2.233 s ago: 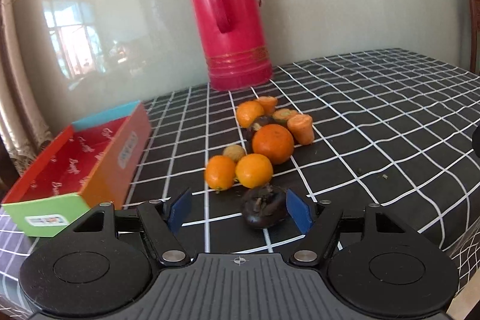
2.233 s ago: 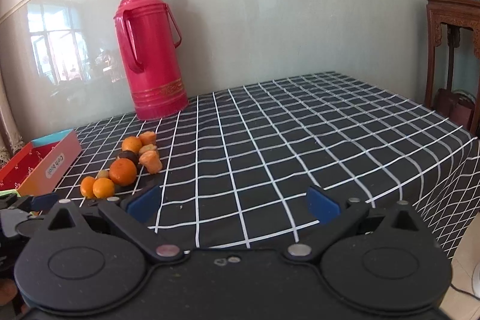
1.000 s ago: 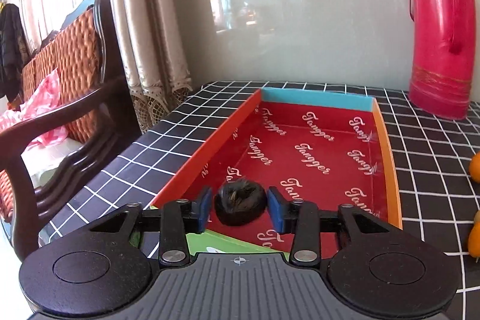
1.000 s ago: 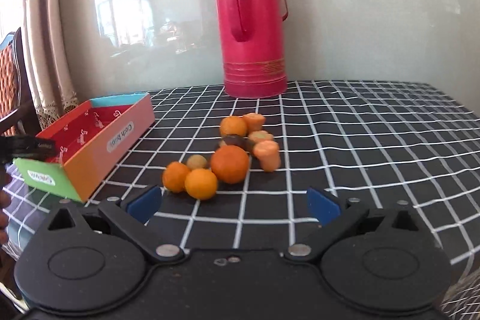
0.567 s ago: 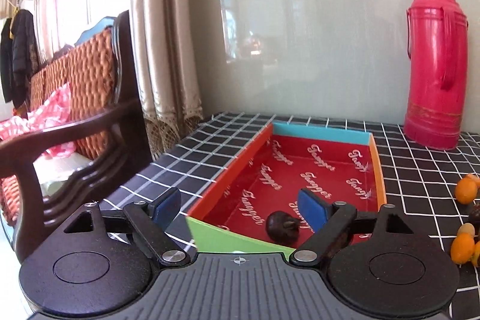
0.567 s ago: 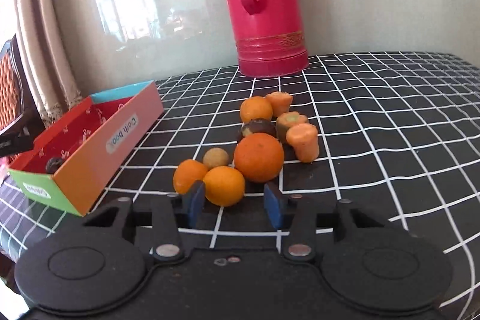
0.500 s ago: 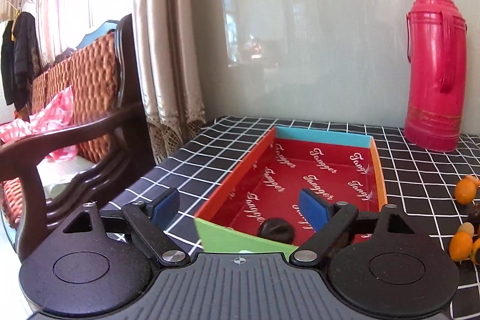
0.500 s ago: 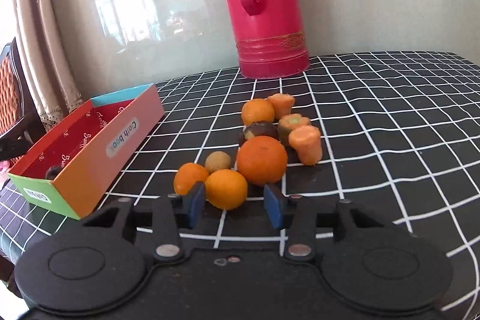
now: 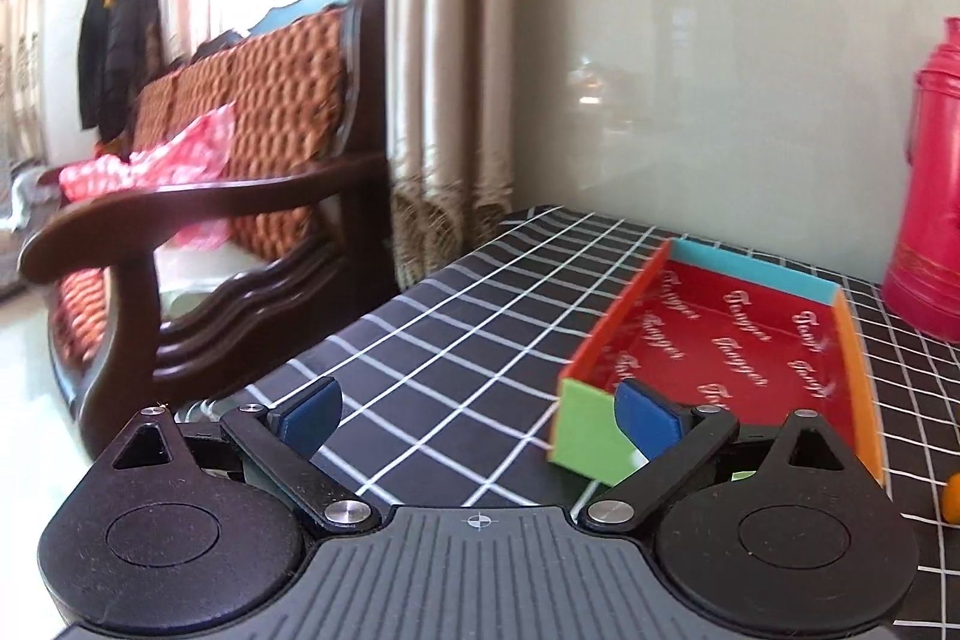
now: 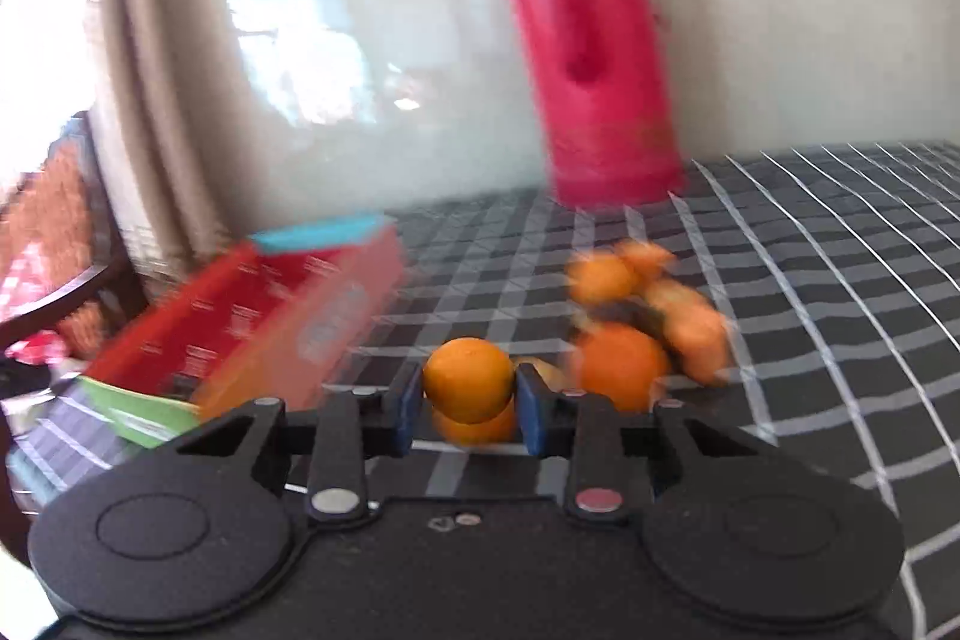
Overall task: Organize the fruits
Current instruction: 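Grasp a small orange kumquat with the right tool, then carry the kumquat into the red box and open the right tool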
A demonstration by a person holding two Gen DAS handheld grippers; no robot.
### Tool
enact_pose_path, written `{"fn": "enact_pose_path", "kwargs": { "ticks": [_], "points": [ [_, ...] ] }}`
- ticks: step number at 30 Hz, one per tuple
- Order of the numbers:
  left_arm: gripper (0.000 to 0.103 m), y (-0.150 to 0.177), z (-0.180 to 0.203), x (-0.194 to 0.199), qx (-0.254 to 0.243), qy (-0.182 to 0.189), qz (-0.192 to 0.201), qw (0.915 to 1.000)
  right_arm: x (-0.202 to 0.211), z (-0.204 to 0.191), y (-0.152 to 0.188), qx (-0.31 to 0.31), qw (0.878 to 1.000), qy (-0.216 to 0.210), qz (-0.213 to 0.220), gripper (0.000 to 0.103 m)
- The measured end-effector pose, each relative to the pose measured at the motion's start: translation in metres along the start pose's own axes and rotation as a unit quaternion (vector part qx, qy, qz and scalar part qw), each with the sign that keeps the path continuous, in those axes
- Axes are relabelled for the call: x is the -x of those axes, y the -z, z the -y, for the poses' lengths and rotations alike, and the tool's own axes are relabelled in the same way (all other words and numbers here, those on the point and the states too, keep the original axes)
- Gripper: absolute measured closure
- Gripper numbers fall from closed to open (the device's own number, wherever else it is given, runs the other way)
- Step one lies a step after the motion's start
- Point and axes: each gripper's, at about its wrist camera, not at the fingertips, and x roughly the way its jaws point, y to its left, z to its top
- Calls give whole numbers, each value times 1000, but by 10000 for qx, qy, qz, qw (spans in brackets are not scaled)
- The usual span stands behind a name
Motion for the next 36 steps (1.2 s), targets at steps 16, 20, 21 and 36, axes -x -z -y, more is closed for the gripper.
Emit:
{"fn": "enact_pose_path", "kwargs": {
  "ticks": [16, 20, 21, 36],
  "points": [
    [6, 7, -42, -5, 267, -421, -64, 9987, -49, -96, -3, 1022, 9900, -917, -321, 73],
    [6, 5, -38, -5, 285, -358, -55, 9989, -35, -89, -7, 934, 9911, -943, -98, 62],
    [6, 5, -34, -4, 250, -323, -19, 9992, -29, -85, -9, 901, 9920, -885, 1, 46],
    [6, 20, 94, 64, -1400, 1837, 1147, 9662, 47, 37, -21, 450, 9803, 1667, 955, 6]
  ]
}}
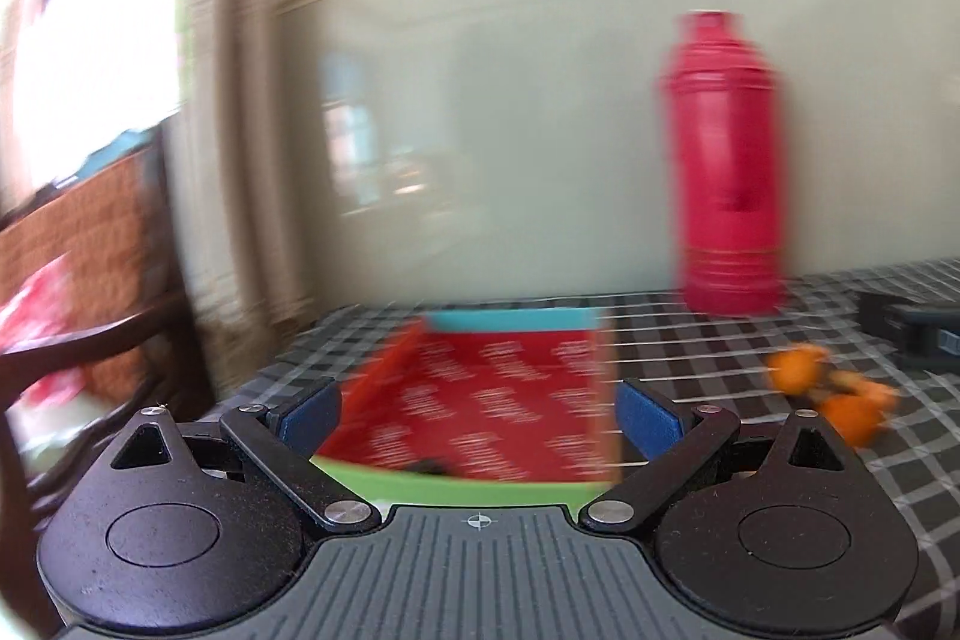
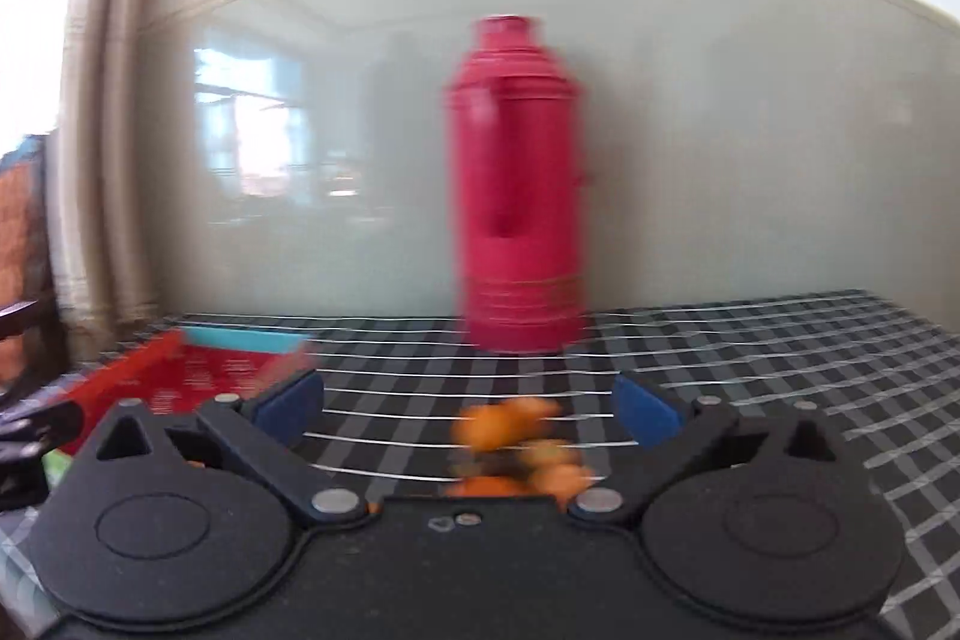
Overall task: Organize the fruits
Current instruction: 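Carry the kumquat into the red box and open the right tool, then grasp a small tangerine with the left tool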
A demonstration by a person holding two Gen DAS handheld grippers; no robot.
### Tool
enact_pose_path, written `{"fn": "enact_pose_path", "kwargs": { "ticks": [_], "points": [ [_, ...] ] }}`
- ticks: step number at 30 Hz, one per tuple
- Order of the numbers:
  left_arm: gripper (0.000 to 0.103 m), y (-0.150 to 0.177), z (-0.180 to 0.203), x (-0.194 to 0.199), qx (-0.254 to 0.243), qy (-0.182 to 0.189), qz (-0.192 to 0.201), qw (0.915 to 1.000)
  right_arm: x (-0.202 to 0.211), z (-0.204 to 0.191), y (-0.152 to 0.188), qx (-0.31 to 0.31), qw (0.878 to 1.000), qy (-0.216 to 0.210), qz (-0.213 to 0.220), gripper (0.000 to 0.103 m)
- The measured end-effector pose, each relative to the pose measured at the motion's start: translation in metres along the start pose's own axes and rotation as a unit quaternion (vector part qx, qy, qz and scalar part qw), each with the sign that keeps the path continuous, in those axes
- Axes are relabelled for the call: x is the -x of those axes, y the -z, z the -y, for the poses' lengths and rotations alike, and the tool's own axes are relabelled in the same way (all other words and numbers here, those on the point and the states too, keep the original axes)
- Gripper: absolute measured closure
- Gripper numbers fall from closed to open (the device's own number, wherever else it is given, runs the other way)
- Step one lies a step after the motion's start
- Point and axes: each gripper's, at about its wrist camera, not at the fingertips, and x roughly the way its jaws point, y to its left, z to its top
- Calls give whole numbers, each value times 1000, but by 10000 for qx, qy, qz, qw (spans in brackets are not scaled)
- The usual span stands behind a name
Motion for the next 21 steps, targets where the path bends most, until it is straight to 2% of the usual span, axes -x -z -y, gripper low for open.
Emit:
{"fn": "enact_pose_path", "kwargs": {
  "ticks": [4, 8, 12, 15, 17, 19, 21],
  "points": [
    [6, 0, 44, -7, -418, 658, -79, 9969, 1, 36, 11, -428, 9974, 566, -75, 6],
    [9, 4, 81, -20, -631, 1184, -292, 9905, 1, 64, 16, -761, 9946, 674, -214, 6],
    [35, 11, 105, -39, -780, 1449, -658, 9842, 1, 71, 20, -663, 9950, 708, -219, 6],
    [41, 13, 116, -53, -797, 1463, -858, 9823, 0, 76, 20, -656, 9954, 672, -207, 6],
    [56, 16, 121, -58, -816, 1498, -923, 9810, 0, 78, 21, -650, 9958, 612, -203, 6],
    [63, 19, 124, -63, -783, 1560, -1085, 9787, 6, 82, 20, -671, 9958, 590, -189, 6],
    [63, 22, 126, -69, -727, 1557, -1200, 9778, 7, 83, 19, -709, 9956, 588, -178, 6]
  ]
}}
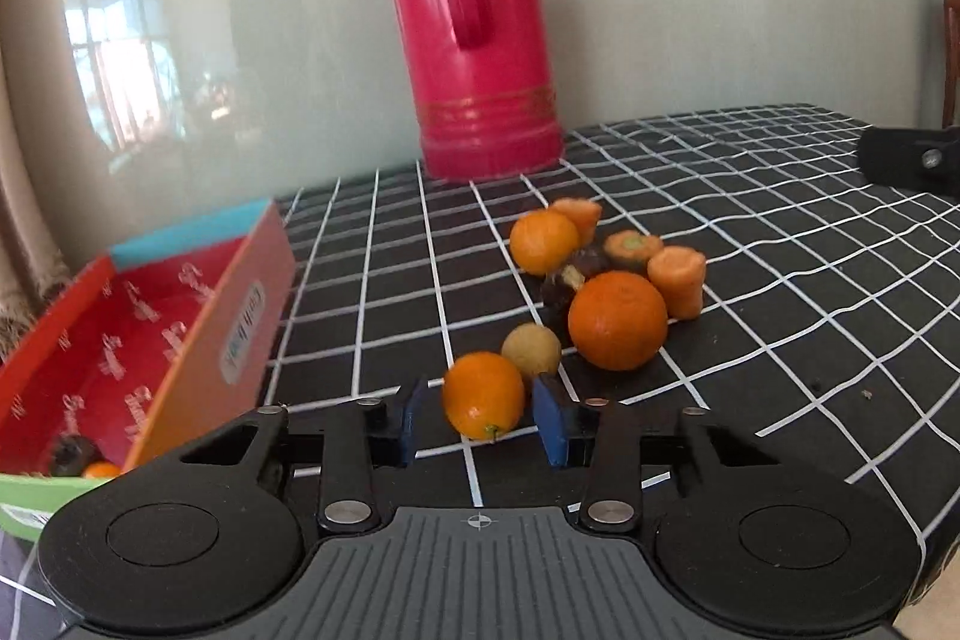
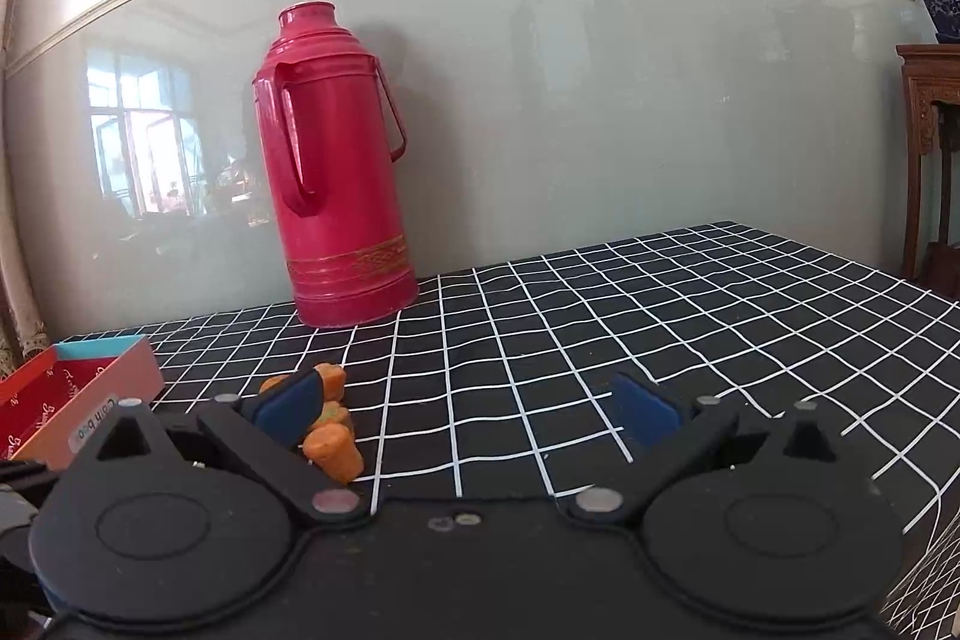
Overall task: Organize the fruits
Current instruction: 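Grasp a small tangerine with the left tool, then lower the tangerine into the red box and open the left tool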
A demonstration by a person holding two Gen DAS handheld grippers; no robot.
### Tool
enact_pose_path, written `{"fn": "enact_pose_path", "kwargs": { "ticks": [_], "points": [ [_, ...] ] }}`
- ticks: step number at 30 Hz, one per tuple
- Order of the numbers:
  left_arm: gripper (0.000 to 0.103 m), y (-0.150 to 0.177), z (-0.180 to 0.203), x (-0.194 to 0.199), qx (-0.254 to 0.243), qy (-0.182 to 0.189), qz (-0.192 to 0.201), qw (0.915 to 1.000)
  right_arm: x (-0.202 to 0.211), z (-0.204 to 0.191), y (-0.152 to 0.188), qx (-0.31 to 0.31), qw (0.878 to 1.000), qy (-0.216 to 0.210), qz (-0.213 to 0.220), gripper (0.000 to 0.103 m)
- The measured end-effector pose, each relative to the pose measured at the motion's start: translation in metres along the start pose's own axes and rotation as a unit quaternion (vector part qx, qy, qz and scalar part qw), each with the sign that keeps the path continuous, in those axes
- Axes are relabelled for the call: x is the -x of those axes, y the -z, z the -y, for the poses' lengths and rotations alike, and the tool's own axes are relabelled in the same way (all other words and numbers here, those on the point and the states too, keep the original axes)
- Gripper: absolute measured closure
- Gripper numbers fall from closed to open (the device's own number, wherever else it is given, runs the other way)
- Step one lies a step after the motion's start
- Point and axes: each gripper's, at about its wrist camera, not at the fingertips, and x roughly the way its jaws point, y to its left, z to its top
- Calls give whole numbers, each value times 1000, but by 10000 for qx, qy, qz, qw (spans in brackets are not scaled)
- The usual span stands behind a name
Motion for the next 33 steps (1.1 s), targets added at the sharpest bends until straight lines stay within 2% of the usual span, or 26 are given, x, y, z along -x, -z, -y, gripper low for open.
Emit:
{"fn": "enact_pose_path", "kwargs": {
  "ticks": [1, 3, 7, 10, 13, 17, 20, 22, 27, 31, 32, 33],
  "points": [
    [63, 0, 0, -2, 31, 8, -27, 10000, 1, 1, -1, -41, 10000, -19, 5, 6],
    [72, 2, -1, -5, 109, 60, -98, 9999, 1, 2, -2, -118, 9999, -44, 12, 6],
    [73, 4, 0, -3, 85, 0, -42, 10000, 2, 2, -2, -170, 9998, -55, 18, 6],
    [73, 1, 1, 5, 9, -214, 221, 9995, 2, 0, -1, -178, 9998, -100, -15, 6],
    [73, -1, -7, 20, 69, -627, 603, 9962, 2, -3, -1, -209, 9996, -193, -30, 6],
    [73, -3, -29, 39, 299, -1407, 1005, 9845, 0, -13, -1, -133, 9995, -294, -53, 6],
    [73, -5, -57, 39, 686, -1880, 864, 9760, -2, -22, 2, -37, 9991, -402, -129, 6],
    [73, -5, -77, 35, 965, -2070, 637, 9715, -4, -29, 3, 41, 9987, -473, -178, 6],
    [73, 3, -115, 24, 1618, -2146, -12, 9632, -11, -48, 7, 225, 9971, -634, -368, 6],
    [72, 3, -120, 22, 1623, -2250, -74, 9607, -18, -62, 10, 276, 9952, -780, -519, 6],
    [69, 3, -120, 22, 1626, -2250, -89, 9607, -19, -66, 11, 307, 9948, -816, -526, 6],
    [58, 4, -122, 22, 1675, -2241, -97, 9600, -19, -70, 12, 351, 9943, -854, -529, 6]
  ]
}}
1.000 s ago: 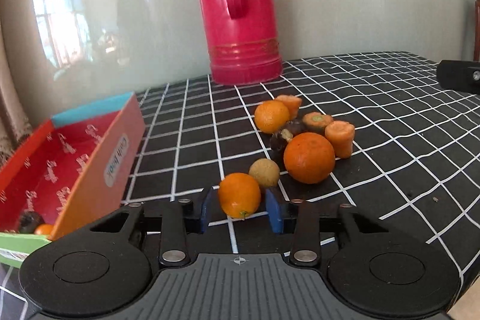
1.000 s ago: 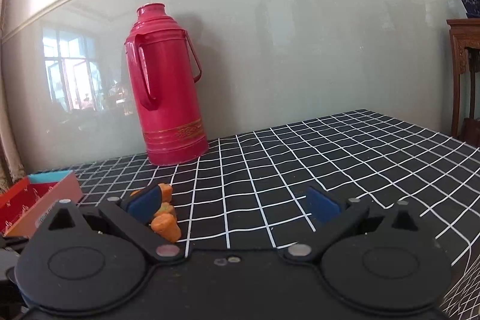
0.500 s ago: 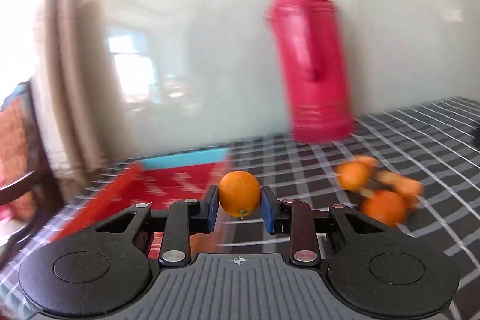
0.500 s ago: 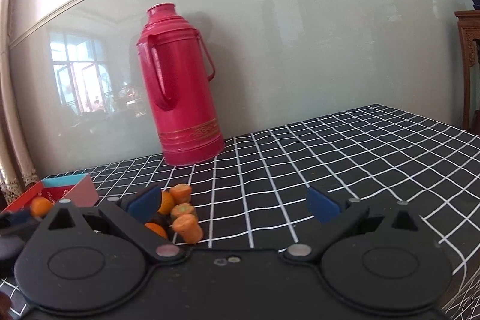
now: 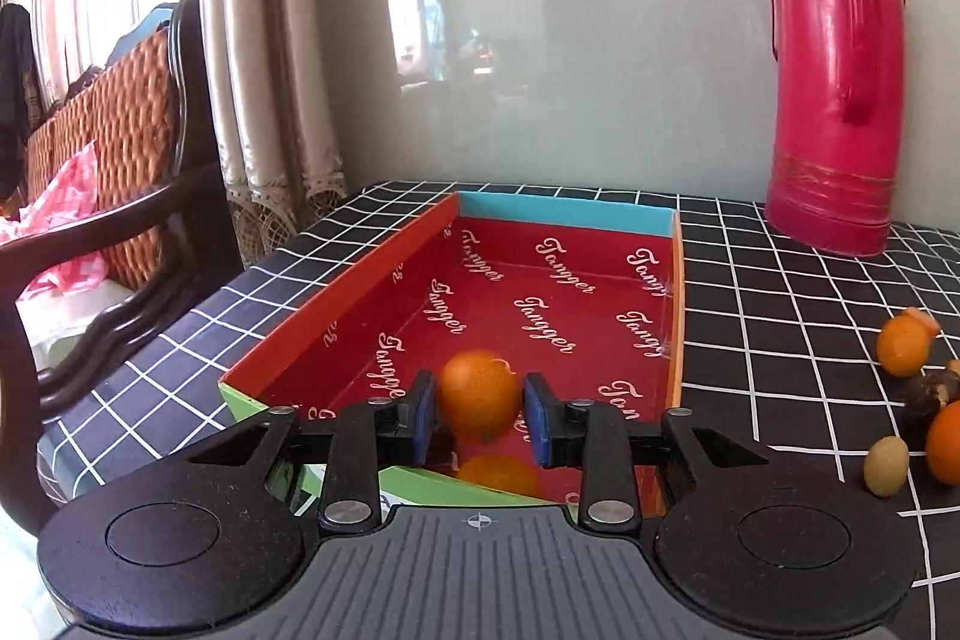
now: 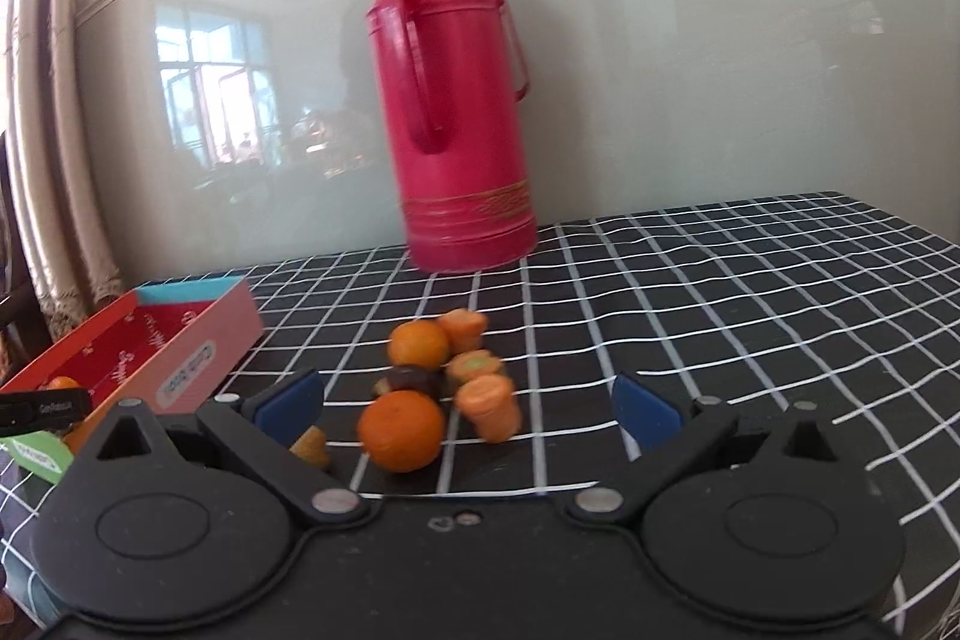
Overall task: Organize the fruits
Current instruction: 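Lower the tangerine into the red box and open the left tool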
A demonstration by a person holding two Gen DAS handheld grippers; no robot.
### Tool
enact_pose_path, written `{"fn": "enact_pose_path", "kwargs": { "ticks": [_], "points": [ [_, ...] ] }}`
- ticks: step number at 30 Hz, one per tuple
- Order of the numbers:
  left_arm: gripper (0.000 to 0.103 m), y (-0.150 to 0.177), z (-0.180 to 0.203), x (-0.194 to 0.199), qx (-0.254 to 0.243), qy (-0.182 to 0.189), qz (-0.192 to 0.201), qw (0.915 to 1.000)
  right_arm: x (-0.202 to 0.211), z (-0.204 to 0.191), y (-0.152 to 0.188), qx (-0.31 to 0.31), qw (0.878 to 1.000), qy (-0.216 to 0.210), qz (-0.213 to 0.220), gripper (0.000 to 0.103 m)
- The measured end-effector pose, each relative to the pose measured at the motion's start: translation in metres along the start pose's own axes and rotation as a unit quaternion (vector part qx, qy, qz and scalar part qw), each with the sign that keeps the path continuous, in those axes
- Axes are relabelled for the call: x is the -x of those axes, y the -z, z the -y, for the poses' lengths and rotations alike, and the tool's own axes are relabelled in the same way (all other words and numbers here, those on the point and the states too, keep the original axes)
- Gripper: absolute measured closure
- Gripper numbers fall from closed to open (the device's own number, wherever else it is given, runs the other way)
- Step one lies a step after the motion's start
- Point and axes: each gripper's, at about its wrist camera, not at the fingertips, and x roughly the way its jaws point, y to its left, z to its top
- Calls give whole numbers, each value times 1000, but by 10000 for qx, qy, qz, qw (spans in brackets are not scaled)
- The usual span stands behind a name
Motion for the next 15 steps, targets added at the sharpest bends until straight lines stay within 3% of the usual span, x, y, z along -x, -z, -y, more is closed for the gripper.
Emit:
{"fn": "enact_pose_path", "kwargs": {
  "ticks": [3, 8, 10, 11, 12, 15],
  "points": [
    [45, -2, -5, 1, 71, -87, 65, 9999, -3, -11, 1, 115, 9999, -63, -14, 6],
    [42, -2, -15, 2, 194, -125, 93, 9997, -3, -20, 1, 187, 9998, -101, 18, 6],
    [29, -3, -21, 6, 299, -151, 139, 9993, -3, -22, 1, 194, 9997, -141, 32, 6],
    [14, -3, -25, 9, 346, -207, 211, 9990, -4, -24, 1, 205, 9996, -171, 38, 6],
    [6, -3, -27, 14, 376, -306, 317, 9983, -4, -26, 1, 218, 9996, -199, 37, 6],
    [5, -2, -36, 24, 347, -465, 606, 9965, -7, -34, 2, 250, 9991, -332, 4, 6]
  ]
}}
